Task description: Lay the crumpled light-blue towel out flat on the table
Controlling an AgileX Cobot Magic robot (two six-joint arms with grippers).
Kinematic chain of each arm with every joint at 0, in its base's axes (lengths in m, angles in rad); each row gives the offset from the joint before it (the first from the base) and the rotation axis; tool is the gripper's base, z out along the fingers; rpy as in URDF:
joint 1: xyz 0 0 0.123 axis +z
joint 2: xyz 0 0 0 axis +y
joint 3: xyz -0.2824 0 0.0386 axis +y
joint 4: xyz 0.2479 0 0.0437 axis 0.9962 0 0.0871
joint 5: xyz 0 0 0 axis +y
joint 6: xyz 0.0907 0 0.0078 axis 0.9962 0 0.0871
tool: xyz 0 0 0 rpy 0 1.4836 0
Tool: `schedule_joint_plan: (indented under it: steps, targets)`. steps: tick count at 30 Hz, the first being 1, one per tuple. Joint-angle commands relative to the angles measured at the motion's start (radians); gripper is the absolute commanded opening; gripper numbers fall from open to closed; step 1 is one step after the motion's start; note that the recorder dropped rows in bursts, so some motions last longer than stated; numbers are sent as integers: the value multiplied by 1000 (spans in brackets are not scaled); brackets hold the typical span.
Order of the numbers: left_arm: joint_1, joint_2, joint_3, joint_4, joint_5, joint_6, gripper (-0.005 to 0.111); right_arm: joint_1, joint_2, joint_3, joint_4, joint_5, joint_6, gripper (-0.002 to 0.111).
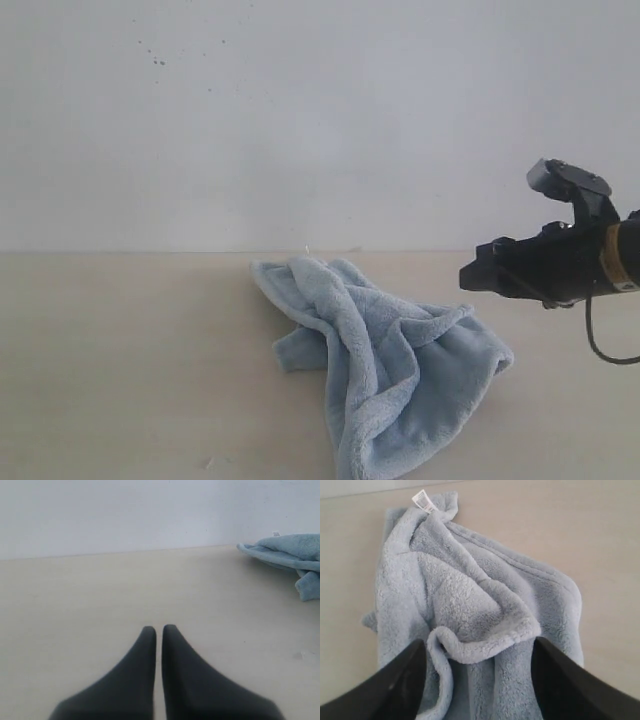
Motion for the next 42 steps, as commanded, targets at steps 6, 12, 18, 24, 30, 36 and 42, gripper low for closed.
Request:
schedule_joint_plan:
  steps: [6,12,18,24,30,36,42]
  targets:
    - [0,-4,3,0,-8,0,4,22,164,-65,2,1,49,58]
    - [0,-4,3,0,-8,0,4,58,196,-87,50,9,25,58]
    - [0,-4,3,0,-8,0,4,79,257,-123,118,65,26,58]
    - [0,-4,3,0,-8,0,4,79,266,-123,142,125,11,33]
    - [0,-4,3,0,-8,0,4,79,230,-123,164,-23,-64,2]
    - [0,-4,3,0,-8,0,4,61,-73,-100,2,-35,-24,3]
    - [0,-4,3,0,-8,0,4,-23,-358,-71,2,-32,8,3]
